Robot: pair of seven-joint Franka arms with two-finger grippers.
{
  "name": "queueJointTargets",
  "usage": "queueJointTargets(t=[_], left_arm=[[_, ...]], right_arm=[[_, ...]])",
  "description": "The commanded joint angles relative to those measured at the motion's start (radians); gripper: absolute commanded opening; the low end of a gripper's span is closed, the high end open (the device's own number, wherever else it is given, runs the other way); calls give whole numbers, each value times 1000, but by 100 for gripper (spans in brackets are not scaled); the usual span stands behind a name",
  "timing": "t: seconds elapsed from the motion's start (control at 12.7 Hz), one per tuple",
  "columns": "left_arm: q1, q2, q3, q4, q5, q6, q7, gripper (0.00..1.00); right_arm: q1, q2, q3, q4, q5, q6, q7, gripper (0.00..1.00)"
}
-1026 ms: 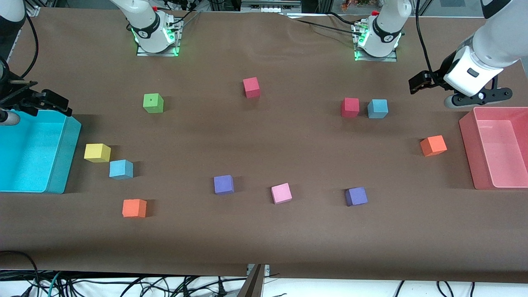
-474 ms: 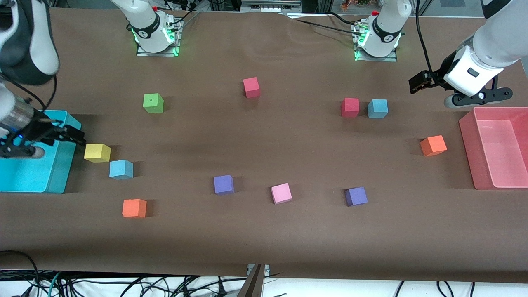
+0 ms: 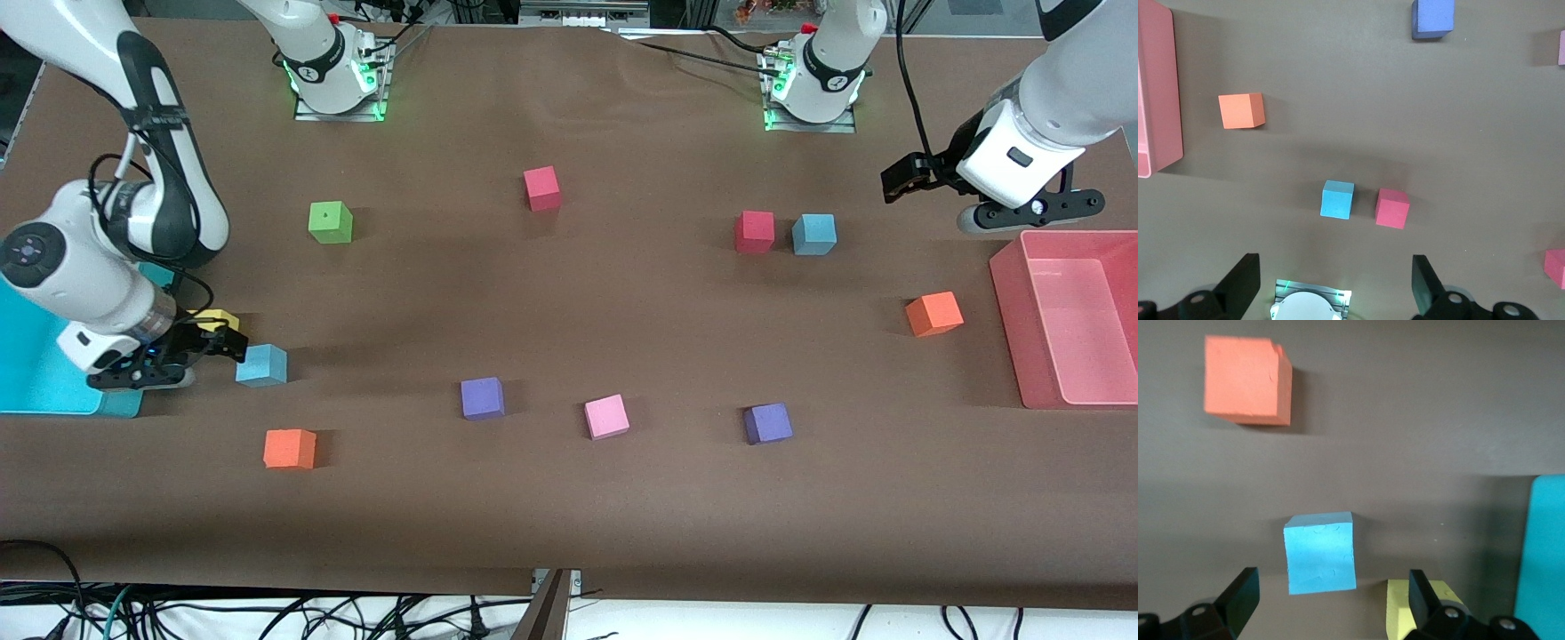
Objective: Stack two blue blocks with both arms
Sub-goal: 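Lower the right gripper around the light-blue cube and close it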
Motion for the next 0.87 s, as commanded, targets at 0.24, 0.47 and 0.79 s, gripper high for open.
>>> queueJointTargets(t=[0.24,0.47,0.79], left_arm=[[0,16,-1,30,-9,-20,-5,100],[0,16,-1,30,-9,-21,-5,100],[0,16,-1,30,-1,-13,-2,100]], right_arm=[[-2,45,5,-98,-14,148,-19,99],[-1,87,7,-107,-14,231,-19,99],[-1,114,13,-116,-12,252,-19,50]])
